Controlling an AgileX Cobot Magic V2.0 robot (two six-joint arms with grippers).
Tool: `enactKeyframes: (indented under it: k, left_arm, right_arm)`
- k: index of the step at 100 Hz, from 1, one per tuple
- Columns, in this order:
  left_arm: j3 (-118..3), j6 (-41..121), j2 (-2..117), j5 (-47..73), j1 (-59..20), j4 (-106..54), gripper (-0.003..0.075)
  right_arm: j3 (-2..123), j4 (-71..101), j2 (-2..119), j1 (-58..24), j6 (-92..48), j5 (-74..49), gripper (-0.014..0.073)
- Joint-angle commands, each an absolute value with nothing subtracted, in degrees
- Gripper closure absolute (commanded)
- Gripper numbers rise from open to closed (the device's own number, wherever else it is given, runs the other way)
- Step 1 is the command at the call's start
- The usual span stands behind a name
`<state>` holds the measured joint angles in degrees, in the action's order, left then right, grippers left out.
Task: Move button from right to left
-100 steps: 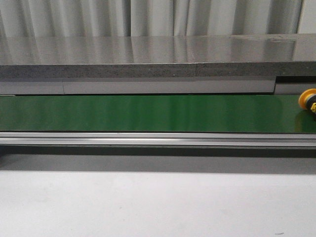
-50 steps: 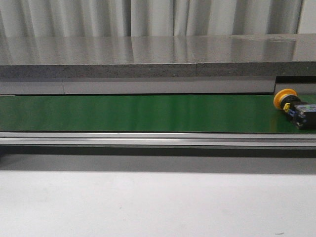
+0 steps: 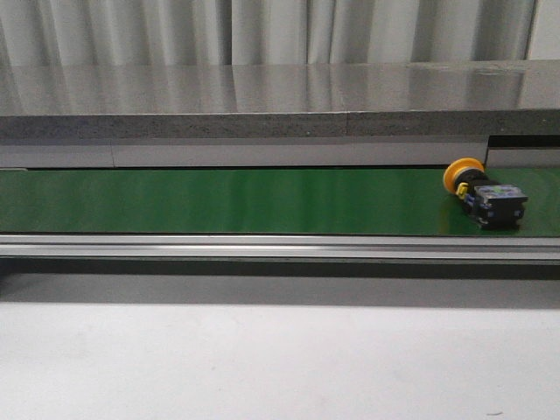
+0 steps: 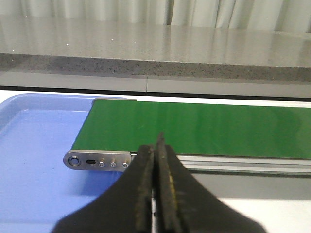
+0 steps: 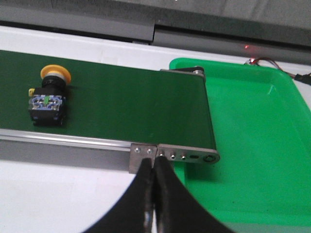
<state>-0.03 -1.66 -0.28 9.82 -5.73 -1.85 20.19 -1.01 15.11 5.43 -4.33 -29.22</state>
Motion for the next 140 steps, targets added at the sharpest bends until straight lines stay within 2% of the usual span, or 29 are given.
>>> enactKeyframes:
  k: [1,23,68,140]
  left_arm:
    - [2.51,-2.21,-2.1,5.32,-5.84,-2.35,0.0741]
    - [2.51,-2.21,-2.1,5.32,-5.84,-2.35,0.0741]
    - [2.51,-2.21,-2.1,5.41,-5.84,-1.16,0.0741]
    - [2.51,-2.08,-2.1,4.74,-5.84,1.93,0.0741]
  right_arm:
    - [20.78,-1.3,12.18,5.53,-4.81,-23.64,0.0661]
    - [18.47,2.82,5.41,5.53,-4.81,-19.46,0.0661]
    - [12.81,5.92,0.23,5.53,-4.81,-11.04,0.0661]
    - [12.8,5.92,-0.58,5.53,-4.81,-12.59,0.0661]
